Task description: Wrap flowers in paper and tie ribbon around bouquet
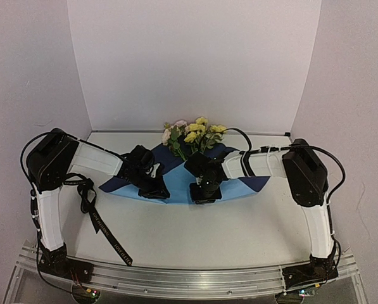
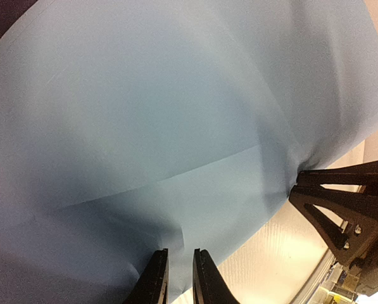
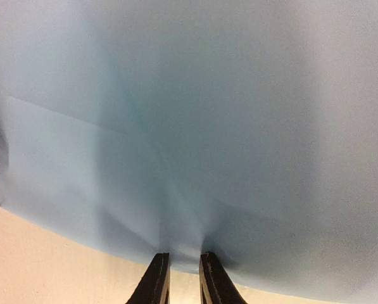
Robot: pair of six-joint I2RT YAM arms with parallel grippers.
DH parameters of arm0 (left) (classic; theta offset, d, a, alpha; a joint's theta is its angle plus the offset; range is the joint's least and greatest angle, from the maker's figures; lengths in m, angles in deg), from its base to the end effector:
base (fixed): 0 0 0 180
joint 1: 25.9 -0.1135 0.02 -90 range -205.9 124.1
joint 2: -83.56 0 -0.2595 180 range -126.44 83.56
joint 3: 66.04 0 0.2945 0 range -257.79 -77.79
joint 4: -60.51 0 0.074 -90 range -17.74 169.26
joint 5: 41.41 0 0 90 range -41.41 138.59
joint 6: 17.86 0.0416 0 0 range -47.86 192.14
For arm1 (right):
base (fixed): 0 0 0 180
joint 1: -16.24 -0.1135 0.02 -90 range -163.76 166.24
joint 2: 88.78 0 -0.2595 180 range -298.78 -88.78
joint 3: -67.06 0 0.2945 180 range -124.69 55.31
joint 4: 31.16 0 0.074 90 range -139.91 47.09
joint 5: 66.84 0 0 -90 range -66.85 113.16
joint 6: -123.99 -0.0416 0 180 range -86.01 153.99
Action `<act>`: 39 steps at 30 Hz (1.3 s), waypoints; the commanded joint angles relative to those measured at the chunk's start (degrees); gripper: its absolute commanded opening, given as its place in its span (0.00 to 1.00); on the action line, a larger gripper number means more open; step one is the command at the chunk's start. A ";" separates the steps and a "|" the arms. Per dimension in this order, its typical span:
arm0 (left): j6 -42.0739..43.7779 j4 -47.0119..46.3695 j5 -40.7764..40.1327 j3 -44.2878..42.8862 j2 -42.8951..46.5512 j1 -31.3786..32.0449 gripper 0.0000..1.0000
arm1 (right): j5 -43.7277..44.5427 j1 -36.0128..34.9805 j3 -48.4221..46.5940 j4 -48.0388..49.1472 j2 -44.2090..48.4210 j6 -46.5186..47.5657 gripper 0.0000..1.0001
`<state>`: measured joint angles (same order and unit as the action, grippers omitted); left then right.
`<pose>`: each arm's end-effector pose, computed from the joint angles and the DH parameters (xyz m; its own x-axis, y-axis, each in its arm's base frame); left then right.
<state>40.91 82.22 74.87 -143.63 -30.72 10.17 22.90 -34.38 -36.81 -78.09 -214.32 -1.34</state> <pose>0.3296 -0.2629 0.0793 -0.9596 0.1239 -0.2525 0.2548 0.7629 -0.5941 0.3086 0.3763 0.1083 -0.9295 -0.2210 -0.2952 -0.2899 0.9327 0.2144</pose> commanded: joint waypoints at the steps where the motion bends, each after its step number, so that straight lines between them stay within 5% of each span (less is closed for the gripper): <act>1: 1.78 7.61 -5.54 2.87 -1.66 -1.89 0.16 | 3.03 2.00 2.92 -1.49 3.61 -0.67 0.19; 39: 2.04 8.70 -5.13 2.18 -2.27 -3.03 0.16 | 3.53 8.83 16.49 1.65 11.63 2.36 0.20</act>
<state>42.12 82.57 76.11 -143.33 -30.70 8.53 24.19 -25.89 -21.67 -76.78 -203.39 0.28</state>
